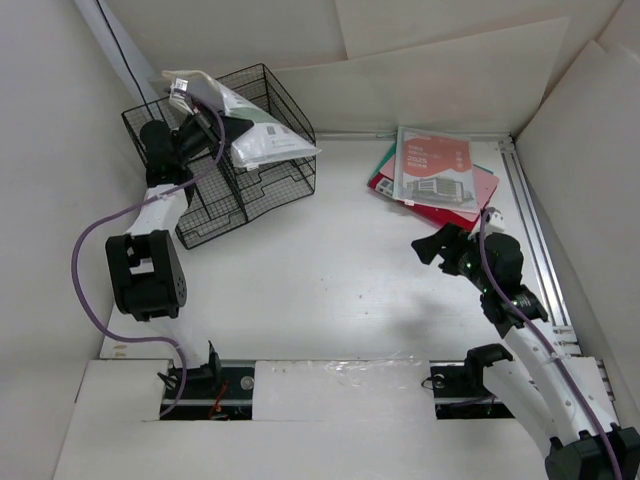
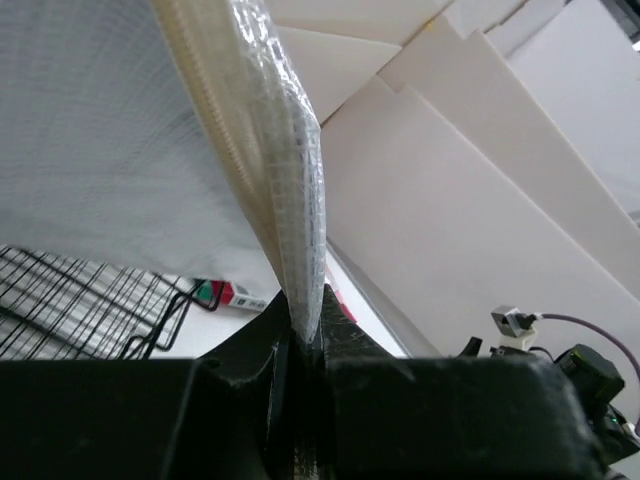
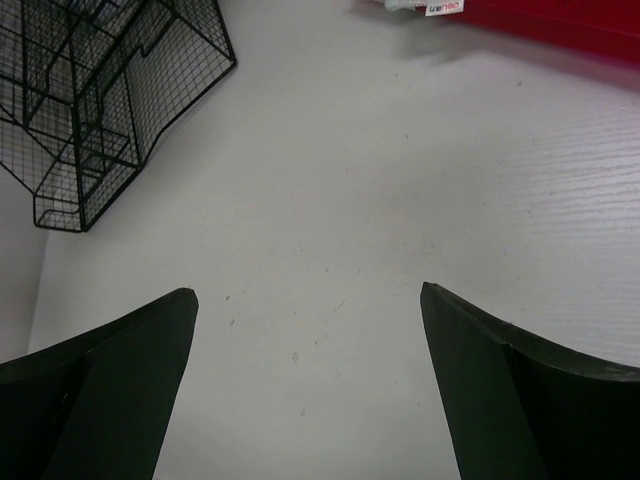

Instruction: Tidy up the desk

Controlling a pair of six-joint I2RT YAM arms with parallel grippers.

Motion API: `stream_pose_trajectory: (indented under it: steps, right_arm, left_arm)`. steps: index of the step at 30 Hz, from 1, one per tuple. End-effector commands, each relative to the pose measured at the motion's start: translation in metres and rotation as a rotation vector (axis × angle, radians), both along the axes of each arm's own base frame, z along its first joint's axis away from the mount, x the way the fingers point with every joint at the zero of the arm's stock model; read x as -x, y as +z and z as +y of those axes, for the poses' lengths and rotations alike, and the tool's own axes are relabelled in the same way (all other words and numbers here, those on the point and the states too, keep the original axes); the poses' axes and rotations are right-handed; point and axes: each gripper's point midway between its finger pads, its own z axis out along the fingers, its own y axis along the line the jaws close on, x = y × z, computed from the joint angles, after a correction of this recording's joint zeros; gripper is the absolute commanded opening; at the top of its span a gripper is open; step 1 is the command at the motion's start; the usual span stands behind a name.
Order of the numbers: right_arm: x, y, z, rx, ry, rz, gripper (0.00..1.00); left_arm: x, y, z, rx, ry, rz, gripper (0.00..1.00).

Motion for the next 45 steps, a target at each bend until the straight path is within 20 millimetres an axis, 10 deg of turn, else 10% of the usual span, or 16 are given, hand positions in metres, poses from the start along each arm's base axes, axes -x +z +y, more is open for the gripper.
stream_pose_trajectory:
  steps: [1,7,14,28,31,32,36,39,41,45]
  right_arm:
    - [-0.002,0.014,0.010,-0.010,0.050,-0.076,0.99]
    - [-0.001,0.017,0.010,-0.015,0.050,-0.097,0.99]
    - [0.005,0.016,0.013,-0.020,0.068,-0.107,0.99]
    - [0.007,0.019,0.019,-0.029,0.097,-0.116,0.97]
    - [0.008,0.023,0.030,-0.040,0.147,-0.123,0.62]
    - [0.006,0.031,0.035,-0.044,0.166,-0.126,0.24]
    - [0.005,0.069,0.070,-0.085,0.289,-0.192,0.06]
    - [-0.003,0.085,0.107,-0.119,0.373,-0.213,0.22]
    - [-0.021,0.098,0.131,-0.123,0.405,-0.216,0.63]
    - [-0.045,0.121,0.186,-0.161,0.465,-0.240,0.97]
  left_arm:
    - [0.028,0.044,0.005,-0.078,0.034,-0.162,0.00]
    - [-0.011,0.001,0.061,-0.289,0.432,0.153,0.12]
    - [-0.008,-0.028,0.119,-0.363,0.775,0.406,0.16]
    - [-0.010,-0.081,0.120,-0.389,0.754,0.592,0.00]
    - [-0.027,-0.089,0.099,-0.429,0.685,0.642,0.00]
    - [-0.033,-0.078,0.094,-0.425,0.681,0.615,0.00]
    - [-0.025,-0.059,0.094,-0.420,0.710,0.570,0.00]
    - [-0.014,-0.059,0.097,-0.435,0.729,0.568,0.00]
    - [-0.006,-0.065,0.097,-0.440,0.726,0.584,0.00]
    - [0.003,-0.070,0.096,-0.443,0.725,0.590,0.31]
